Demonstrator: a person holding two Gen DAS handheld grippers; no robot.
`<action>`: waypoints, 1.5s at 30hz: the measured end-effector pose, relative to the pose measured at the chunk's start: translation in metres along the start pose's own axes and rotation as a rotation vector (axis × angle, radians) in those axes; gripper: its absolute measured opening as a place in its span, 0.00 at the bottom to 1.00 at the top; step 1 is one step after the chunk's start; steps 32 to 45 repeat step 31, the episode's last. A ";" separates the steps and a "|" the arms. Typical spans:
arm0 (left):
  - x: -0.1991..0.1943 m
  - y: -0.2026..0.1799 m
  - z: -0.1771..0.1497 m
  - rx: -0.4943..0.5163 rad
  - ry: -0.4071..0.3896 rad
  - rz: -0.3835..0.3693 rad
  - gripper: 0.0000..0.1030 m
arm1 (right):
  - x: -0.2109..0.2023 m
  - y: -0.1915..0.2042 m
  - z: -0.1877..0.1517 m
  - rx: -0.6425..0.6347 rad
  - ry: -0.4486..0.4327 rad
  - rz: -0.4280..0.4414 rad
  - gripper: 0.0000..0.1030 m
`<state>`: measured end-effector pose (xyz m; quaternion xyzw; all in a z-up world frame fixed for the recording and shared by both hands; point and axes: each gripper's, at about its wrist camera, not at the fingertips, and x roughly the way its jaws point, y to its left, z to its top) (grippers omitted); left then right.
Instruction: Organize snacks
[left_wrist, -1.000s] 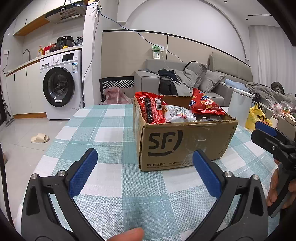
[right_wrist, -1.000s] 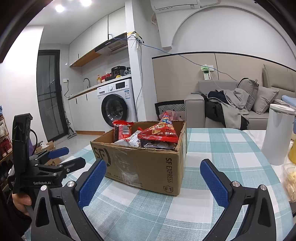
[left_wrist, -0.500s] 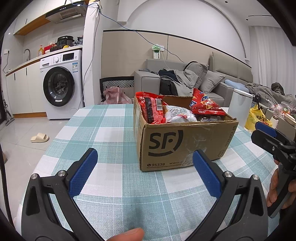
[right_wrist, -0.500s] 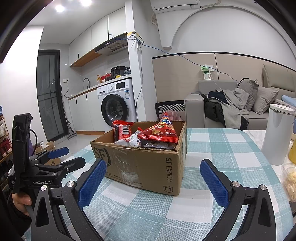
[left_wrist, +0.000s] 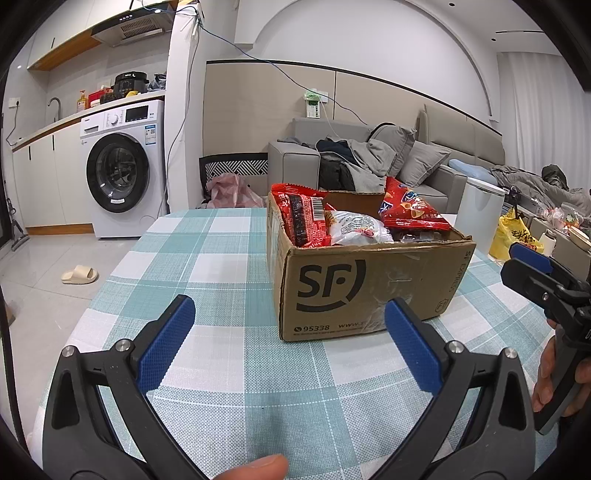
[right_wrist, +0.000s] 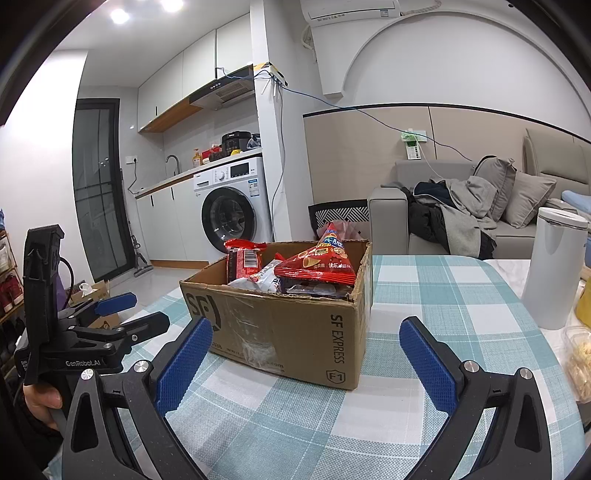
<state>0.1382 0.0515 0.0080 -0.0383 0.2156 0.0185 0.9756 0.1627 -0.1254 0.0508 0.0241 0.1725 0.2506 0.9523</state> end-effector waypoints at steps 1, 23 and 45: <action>0.001 0.000 0.000 0.001 -0.002 0.000 0.99 | 0.000 0.000 0.000 0.000 0.000 0.000 1.00; 0.000 0.001 -0.002 -0.001 -0.005 -0.001 0.99 | 0.000 0.000 0.000 -0.010 0.000 -0.002 1.00; -0.003 -0.001 -0.002 0.007 -0.014 -0.008 0.99 | -0.001 0.001 0.001 -0.023 0.000 0.000 1.00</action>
